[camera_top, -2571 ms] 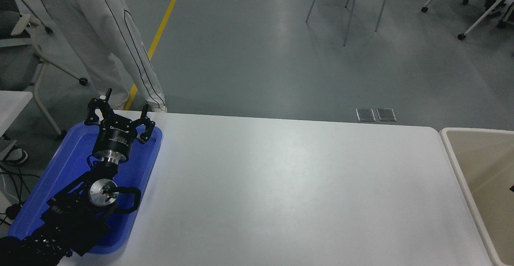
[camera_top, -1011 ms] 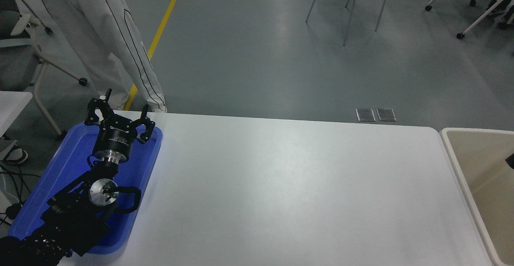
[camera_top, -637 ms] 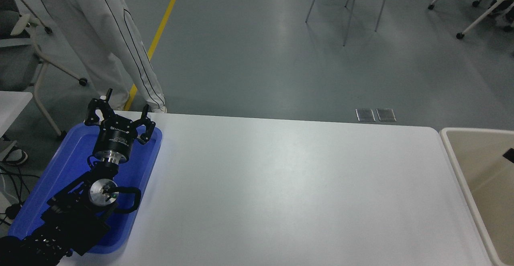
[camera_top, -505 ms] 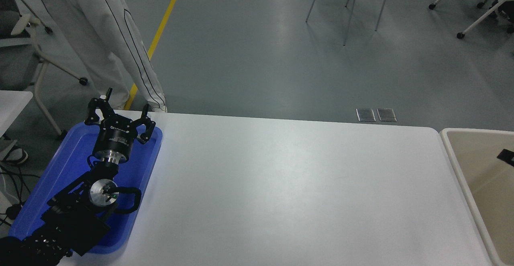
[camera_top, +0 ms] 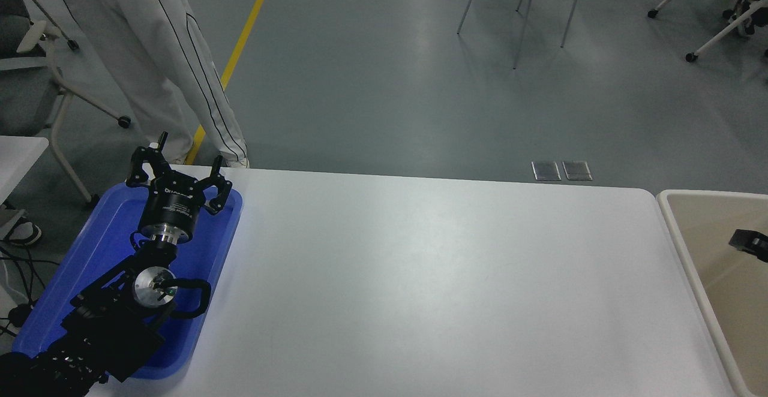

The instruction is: Pick up paper ball place in dustbin

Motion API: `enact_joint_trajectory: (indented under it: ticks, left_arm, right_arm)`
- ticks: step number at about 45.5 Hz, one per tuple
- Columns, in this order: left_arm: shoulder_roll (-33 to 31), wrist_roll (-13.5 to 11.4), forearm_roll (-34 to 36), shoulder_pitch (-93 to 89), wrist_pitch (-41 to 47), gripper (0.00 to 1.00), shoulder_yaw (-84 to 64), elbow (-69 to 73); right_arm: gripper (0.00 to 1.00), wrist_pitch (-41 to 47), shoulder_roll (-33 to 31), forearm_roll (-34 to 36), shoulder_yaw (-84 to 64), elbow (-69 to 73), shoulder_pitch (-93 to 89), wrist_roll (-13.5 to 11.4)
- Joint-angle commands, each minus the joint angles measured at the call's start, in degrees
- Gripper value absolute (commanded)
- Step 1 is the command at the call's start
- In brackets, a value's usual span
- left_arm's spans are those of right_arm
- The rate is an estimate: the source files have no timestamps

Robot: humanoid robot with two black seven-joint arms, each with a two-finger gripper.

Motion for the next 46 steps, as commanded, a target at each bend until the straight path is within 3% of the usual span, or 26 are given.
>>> enact_joint_trajectory:
  ticks: [1,15,32,36,42,46]
  left_arm:
    - [0.0,0.0,0.0,0.0,0.0,1.00,0.0,0.1]
    - [0.0,0.0,0.0,-0.1,0.0,1.00,0.0,0.0]
    - [0.0,0.0,0.0,0.0,0.0,1.00,0.0,0.0]
    - [0.0,0.0,0.0,0.0,0.0,1.00,0.0,0.0]
    - [0.0,-0.1,0.0,0.0,0.0,1.00,0.0,0.0]
    - [0.0,-0.1,0.0,0.0,0.0,1.00,0.0,0.0]
  right_arm:
    - [1.00,0.6,-4.0,0.0,12.7,0.6,-4.2,0.1]
    - [1.00,-0.4,-4.7,0.7,53.7,-1.7,-22.1,0.1]
    - [0.99,-0.4,9.3,2.7,93.5,-8.8,-38.0,0.6]
    - [1.00,-0.4,15.2,2.9,102.3,-11.9,-40.8,3.5]
    - [1.00,-0.2,20.0,3.0,109.4,-15.4,-41.9,10.8]
    - [1.00,-0.1,23.1,2.9,112.0,-17.6,-41.9,13.0]
